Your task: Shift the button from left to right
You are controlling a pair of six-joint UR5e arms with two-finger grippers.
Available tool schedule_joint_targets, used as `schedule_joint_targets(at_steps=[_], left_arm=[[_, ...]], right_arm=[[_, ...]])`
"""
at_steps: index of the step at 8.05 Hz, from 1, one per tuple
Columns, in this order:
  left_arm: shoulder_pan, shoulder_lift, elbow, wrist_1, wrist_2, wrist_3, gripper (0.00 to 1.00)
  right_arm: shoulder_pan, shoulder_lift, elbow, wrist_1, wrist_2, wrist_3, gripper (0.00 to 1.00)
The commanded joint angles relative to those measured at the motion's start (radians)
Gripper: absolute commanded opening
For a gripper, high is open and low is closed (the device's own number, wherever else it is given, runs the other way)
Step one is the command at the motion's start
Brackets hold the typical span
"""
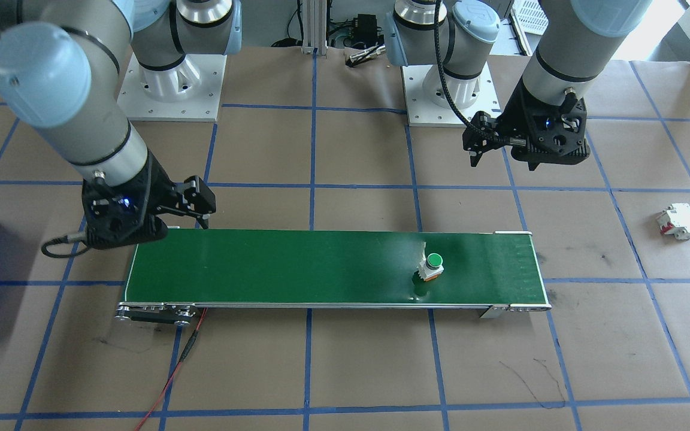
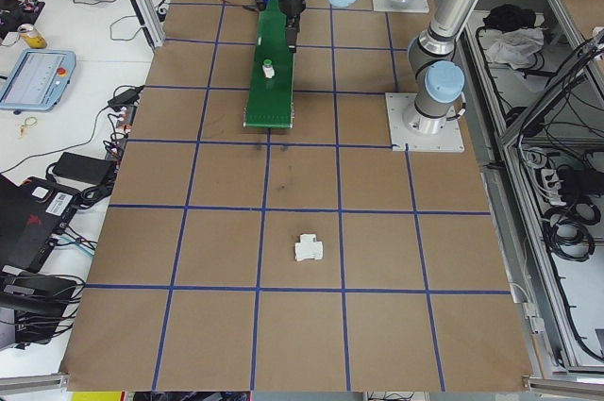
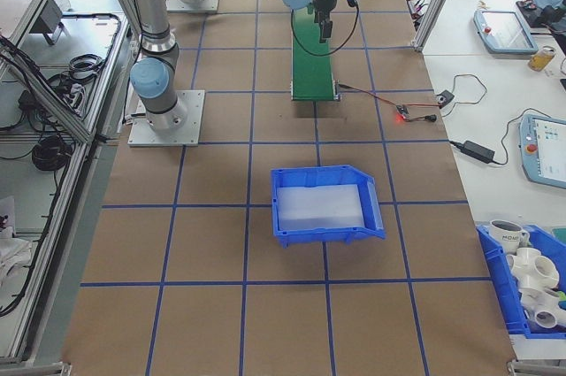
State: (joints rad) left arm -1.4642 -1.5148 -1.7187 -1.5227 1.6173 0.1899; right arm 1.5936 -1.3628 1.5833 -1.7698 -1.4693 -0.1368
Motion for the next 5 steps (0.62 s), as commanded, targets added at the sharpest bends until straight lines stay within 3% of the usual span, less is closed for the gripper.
schedule_joint_targets(at_steps=[1, 5], left_arm=[[0.001, 0.01, -0.01, 0.009, 0.006, 0.003, 1.0], [-0.001, 0.004, -0.012, 0.01, 0.003, 0.0, 1.0]], right_arm=[[0.006, 0.093, 0.082, -0.114, 0.018, -0.053, 1.0], [0.006, 0.096, 0.087, -0.109, 0.038, -0.044, 1.0]])
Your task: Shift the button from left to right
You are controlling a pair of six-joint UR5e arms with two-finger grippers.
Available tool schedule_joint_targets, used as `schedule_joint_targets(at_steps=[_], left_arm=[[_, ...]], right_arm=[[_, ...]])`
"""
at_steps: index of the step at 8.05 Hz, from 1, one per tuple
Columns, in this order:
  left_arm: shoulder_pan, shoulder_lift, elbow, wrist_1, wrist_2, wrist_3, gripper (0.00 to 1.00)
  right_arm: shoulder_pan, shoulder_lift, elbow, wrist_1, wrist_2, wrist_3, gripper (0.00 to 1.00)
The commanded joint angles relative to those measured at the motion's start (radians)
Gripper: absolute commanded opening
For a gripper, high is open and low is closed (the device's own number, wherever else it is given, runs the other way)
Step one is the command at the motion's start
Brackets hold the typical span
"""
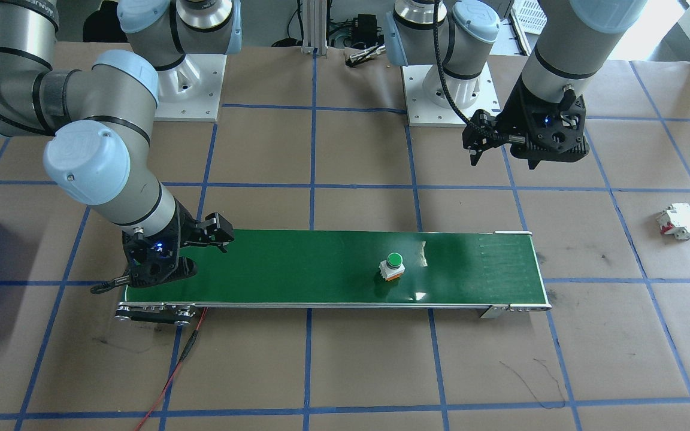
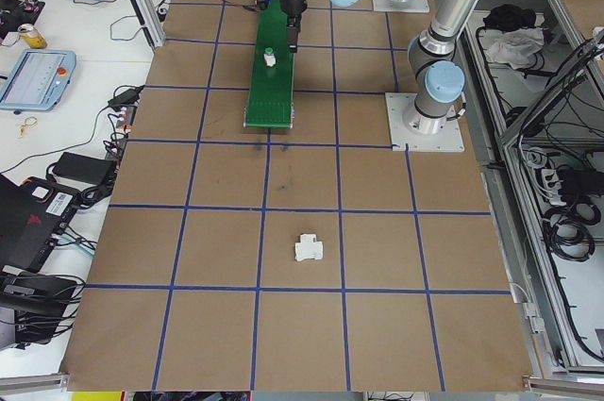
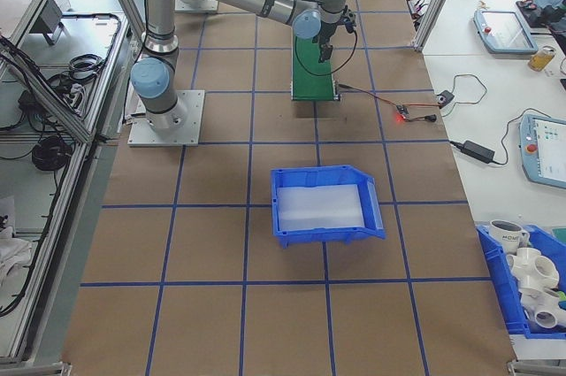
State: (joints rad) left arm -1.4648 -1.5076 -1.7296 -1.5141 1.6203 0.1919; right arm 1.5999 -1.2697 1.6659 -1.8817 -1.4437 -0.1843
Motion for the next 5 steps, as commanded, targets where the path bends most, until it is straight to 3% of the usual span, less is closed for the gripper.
schedule_joint_targets(at_steps=[1, 2, 5], left_arm=[[0.0, -0.003, -0.001, 0.002, 0.0, 0.0, 1.0], [-0.002, -0.006, -0.001, 0.003, -0.003, -0.005, 1.0], [-0.002, -0.008, -0.001, 0.008, -0.002, -0.005, 1.0]], right_arm=[[0.0, 0.007, 0.011, 0.006, 0.082, 0.02, 1.0], [0.0, 0.013, 0.011, 0.004, 0.179, 0.075, 1.0], [0.0, 0.013, 0.011, -0.002, 0.184, 0.094, 1.0]])
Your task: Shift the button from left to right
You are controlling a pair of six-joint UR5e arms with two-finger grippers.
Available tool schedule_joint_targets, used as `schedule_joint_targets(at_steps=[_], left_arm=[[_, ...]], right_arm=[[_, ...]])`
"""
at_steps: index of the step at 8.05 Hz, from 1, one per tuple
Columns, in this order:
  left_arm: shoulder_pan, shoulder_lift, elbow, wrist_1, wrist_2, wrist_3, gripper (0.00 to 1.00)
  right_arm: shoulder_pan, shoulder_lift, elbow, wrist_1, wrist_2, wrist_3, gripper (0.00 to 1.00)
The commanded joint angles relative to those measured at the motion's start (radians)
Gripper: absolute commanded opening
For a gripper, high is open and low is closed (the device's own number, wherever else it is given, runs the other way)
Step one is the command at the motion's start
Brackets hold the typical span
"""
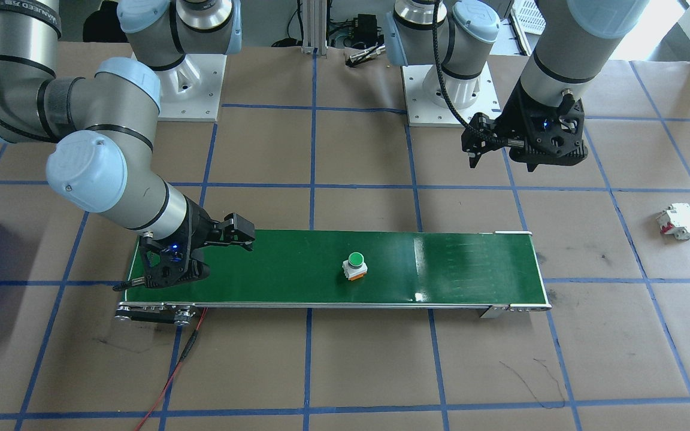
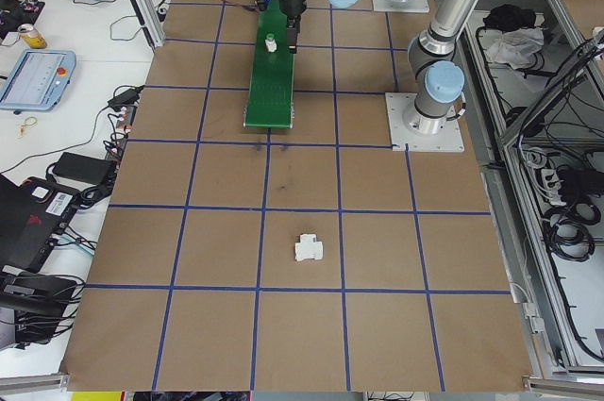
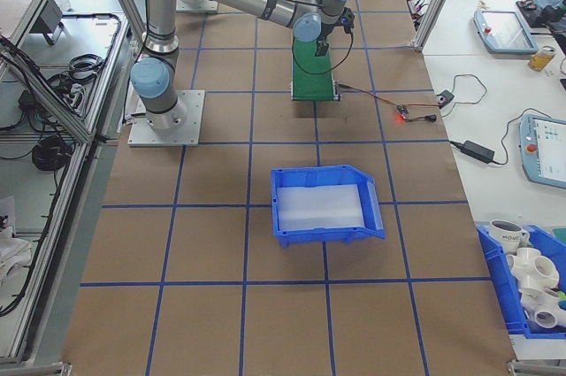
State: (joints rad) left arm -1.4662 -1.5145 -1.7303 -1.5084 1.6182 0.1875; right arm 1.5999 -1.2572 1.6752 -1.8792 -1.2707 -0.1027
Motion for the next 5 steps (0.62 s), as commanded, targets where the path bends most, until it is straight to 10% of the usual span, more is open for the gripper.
schedule_joint_targets(at_steps=[1, 5], left_arm=[[0.0, -0.001, 0.0, 0.002, 0.0, 0.0, 1.0], [0.0, -0.004, 0.002, 0.007, 0.0, -0.002, 1.0]], right_arm=[[0.0, 0.001, 0.001, -0.005, 0.011, 0.014, 1.0], [0.008, 0.004, 0.001, -0.053, 0.072, 0.071, 1.0]])
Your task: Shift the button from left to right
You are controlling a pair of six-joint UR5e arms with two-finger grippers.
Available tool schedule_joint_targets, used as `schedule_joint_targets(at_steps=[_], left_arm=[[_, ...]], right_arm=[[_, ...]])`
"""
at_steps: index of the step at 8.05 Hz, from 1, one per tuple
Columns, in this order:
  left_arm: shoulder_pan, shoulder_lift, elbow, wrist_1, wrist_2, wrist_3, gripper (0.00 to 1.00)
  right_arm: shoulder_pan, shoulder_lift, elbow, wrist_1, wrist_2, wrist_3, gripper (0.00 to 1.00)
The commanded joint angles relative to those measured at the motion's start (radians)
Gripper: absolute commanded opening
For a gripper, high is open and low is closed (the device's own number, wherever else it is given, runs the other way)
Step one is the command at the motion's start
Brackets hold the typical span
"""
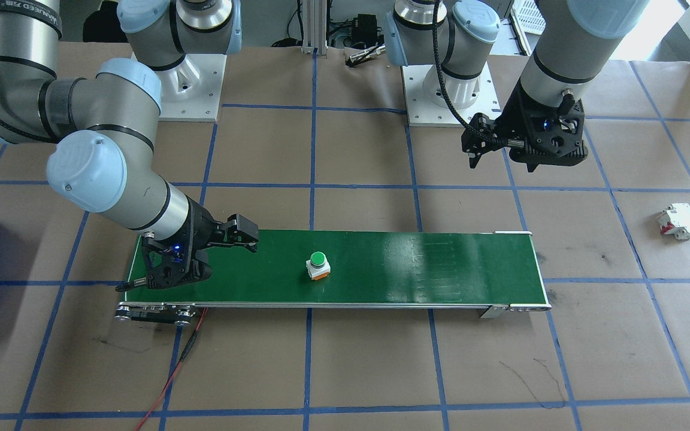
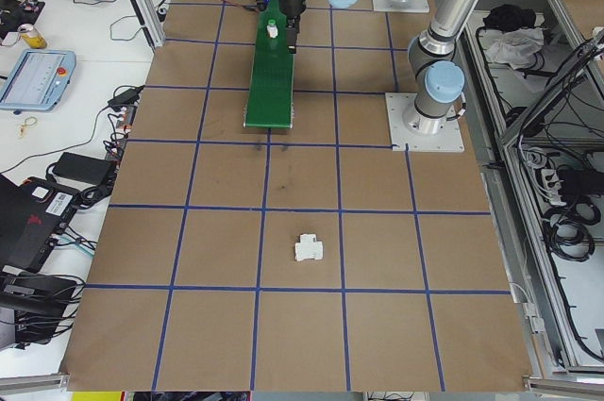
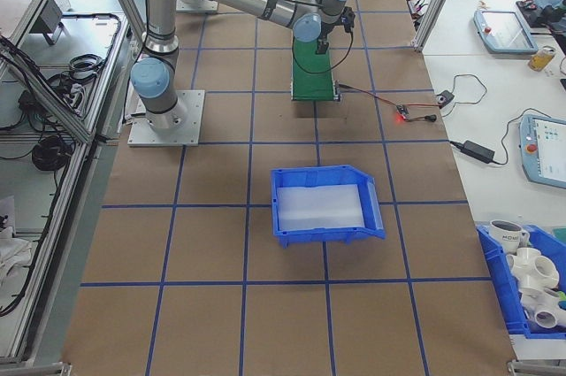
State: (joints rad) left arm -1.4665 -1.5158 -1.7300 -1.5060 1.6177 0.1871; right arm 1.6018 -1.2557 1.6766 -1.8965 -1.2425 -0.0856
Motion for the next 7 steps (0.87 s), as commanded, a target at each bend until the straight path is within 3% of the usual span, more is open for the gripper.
schedule_joint_targets(at_steps=[1, 7], left_arm=[[0.0, 0.002, 0.0, 0.009, 0.001, 0.002, 1.0], [0.0, 0.002, 0.0, 0.017, 0.001, 0.011, 1.0]], right_arm=[[0.009, 0.015, 0.0, -0.036, 0.046, 0.067, 1.0], [0.014, 0.024, 0.023, -0.036, 0.032, 0.033, 1.0]])
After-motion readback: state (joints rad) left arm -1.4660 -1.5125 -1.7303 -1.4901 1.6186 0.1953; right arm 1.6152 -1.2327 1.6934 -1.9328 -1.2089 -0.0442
